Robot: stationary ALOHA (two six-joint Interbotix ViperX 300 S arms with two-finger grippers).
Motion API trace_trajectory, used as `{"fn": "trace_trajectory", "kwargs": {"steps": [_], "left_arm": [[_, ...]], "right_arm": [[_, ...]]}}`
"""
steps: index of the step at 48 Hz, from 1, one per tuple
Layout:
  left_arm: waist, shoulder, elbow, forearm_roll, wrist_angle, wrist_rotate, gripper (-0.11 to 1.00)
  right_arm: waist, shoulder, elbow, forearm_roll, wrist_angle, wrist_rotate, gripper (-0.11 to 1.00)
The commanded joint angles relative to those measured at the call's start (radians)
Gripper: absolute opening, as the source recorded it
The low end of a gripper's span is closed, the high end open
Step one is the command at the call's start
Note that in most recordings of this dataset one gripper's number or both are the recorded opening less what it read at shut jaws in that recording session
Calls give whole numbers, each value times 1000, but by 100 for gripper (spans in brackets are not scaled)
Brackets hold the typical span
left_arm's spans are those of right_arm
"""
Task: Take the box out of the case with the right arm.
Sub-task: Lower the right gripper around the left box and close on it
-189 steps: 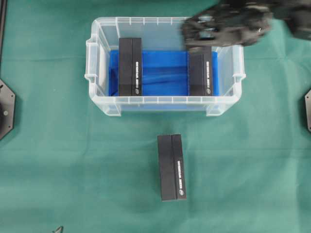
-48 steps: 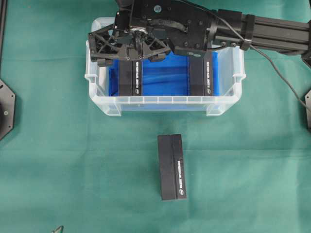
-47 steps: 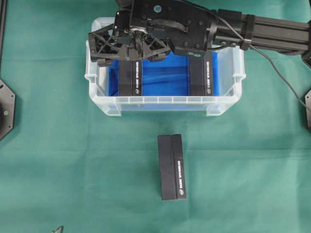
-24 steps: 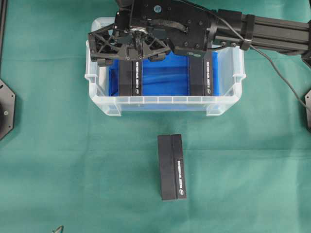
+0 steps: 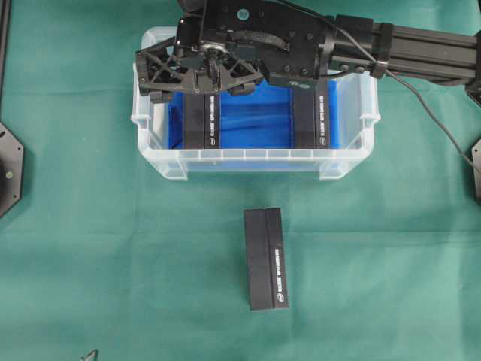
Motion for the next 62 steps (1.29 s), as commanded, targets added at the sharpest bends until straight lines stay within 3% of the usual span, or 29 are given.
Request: {"fn": "trace_trajectory", "kwargs": {"steps": [1,15,27,40,62], "left_arm": [[-2,3,-14,2,-5,2,0],[-2,3,-14,3,-5,2,0],[-2,3,-12,3,-5,2,0],[-2,3,-11,2,-5,2,0],[-2,6,-12,2,-5,0,0]], "right_arm": [[3,-18,-20,-6,-6,0,93],[3,3,-5,-41,-6,0,93],[0,11,49,-43,-58,2,93],[-2,26,114,-23,-127,15,93],[-2,51,121,-3,-158,60,92]]}}
